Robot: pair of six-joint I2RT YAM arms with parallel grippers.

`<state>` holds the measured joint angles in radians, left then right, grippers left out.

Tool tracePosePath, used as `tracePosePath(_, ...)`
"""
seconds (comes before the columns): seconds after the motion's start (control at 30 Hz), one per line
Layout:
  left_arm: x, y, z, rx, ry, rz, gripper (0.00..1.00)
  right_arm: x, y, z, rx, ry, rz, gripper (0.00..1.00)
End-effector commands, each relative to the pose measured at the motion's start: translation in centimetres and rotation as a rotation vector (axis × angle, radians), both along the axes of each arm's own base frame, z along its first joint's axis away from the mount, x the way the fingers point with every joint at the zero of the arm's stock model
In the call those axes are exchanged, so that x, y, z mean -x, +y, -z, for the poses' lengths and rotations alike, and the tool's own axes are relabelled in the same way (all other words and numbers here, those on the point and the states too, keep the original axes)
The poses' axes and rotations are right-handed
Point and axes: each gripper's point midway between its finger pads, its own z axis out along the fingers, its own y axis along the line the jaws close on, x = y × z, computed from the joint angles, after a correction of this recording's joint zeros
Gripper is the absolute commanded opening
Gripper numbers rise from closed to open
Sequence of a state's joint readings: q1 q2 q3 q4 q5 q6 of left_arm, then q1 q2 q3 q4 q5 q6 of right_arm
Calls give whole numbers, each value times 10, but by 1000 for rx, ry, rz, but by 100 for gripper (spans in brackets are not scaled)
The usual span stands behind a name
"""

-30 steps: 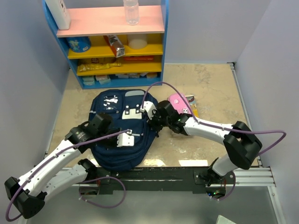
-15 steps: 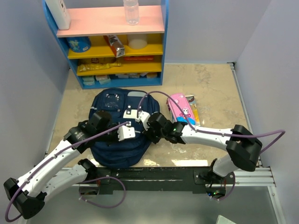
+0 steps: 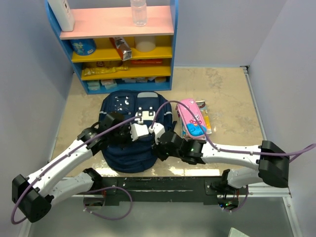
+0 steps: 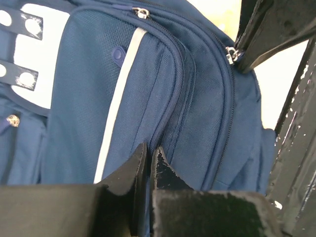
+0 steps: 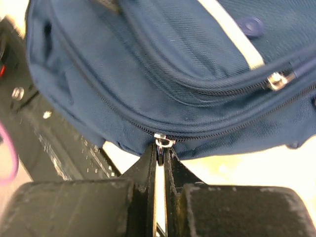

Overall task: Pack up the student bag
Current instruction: Unzip the student bag at the center of the board.

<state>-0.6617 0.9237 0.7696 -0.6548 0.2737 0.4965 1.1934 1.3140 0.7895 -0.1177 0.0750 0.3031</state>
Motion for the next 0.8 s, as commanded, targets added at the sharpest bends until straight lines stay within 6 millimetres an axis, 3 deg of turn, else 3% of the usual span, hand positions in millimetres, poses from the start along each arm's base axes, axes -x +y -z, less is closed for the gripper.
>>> tracePosePath(0.0, -40, -32, -43, 144, -44, -102, 0, 15, 41, -23, -136, -24, 6, 0)
tracePosePath(0.27, -57, -66, -56, 215, 75, -118, 0, 34, 51, -17, -56, -203, 109, 0)
tracePosePath(0.4, -52, -63, -63, 269, 93, -122, 0, 27, 26, -30, -164, -183, 260, 0)
tracePosePath(0.47, -50, -57, -66, 292, 93, -136, 0, 24, 10, -47, -266, -187, 302, 0)
tracePosePath(0.53, -44, -56, -57, 293, 126, -144, 0, 20, 4, -55, -299, -214, 308, 0)
tracePosePath(0.63, -42, -57, -57, 306, 143, -154, 0, 20, 9, -50, -223, -262, 255, 0)
tracePosePath(0.67, -43, -58, -55, 300, 155, -157, 0, 21, 18, -59, -224, -265, 242, 0)
tracePosePath(0.7, -46, -61, -60, 314, 160, -165, 0, 20, 23, -47, -173, -279, 226, 0)
tracePosePath(0.77, -52, -64, -59, 316, 178, -185, 0, 20, 36, -50, -162, -290, 210, 0)
